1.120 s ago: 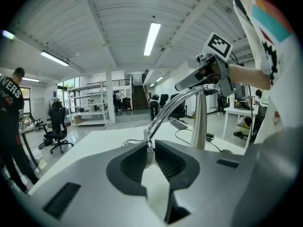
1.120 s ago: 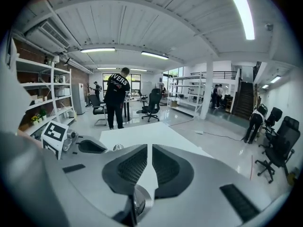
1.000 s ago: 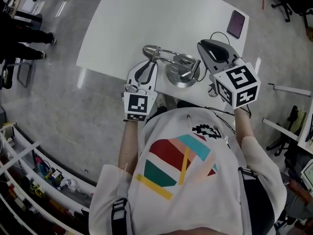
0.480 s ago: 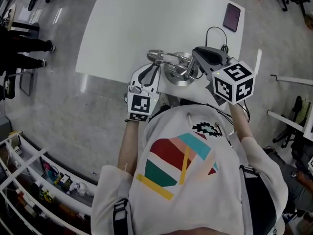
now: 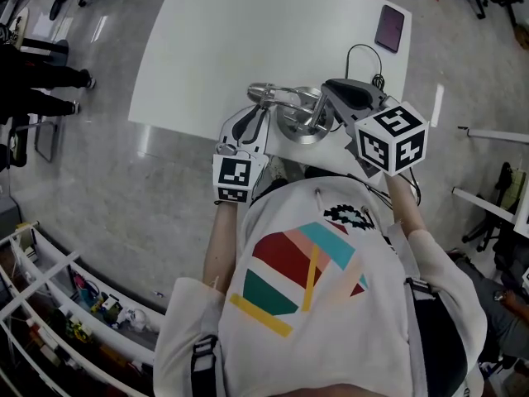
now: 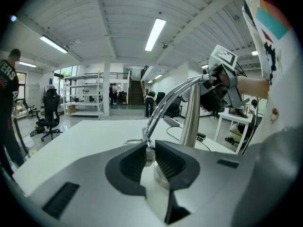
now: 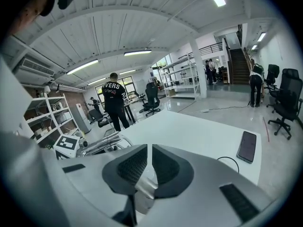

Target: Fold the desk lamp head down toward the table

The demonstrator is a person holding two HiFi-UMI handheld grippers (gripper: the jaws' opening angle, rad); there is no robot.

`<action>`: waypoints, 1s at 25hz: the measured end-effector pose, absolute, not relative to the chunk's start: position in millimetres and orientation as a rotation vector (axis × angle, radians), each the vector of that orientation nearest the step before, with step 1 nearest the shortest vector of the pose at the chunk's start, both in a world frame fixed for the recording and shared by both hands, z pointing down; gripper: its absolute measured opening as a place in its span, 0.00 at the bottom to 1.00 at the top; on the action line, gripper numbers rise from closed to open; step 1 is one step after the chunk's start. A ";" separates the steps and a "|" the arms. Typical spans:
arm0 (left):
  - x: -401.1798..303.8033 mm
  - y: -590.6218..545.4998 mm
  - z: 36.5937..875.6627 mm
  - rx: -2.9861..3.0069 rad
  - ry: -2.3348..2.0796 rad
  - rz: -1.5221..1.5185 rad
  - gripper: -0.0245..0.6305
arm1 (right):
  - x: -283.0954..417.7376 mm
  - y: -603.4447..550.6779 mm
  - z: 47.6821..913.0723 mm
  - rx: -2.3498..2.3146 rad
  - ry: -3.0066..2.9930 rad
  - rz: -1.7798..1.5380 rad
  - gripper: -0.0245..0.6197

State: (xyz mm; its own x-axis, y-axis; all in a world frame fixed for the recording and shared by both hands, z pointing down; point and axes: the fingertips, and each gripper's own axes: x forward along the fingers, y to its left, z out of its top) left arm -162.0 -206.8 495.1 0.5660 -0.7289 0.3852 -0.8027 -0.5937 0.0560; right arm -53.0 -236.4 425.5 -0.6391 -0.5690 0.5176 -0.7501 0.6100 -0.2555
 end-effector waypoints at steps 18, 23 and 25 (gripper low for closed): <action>-186.4 -230.9 331.2 2.427 -1.628 -0.097 0.11 | -44.0 -221.9 339.4 1.250 -2.678 0.376 0.10; -163.9 -230.8 291.7 2.490 -1.578 -0.174 0.11 | -47.3 -217.4 313.8 1.284 -2.716 0.278 0.10; -153.7 -231.0 285.3 2.507 -1.567 -0.185 0.11 | -44.7 -216.5 307.8 1.289 -2.739 0.267 0.10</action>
State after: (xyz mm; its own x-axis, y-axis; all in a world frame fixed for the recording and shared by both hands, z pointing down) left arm -153.7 -231.0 285.3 0.4369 -0.8994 -0.0105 -0.8772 -0.4286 0.2162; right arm -44.7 -216.5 307.8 -0.6362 -0.7534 0.1665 -0.7713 0.6260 -0.1145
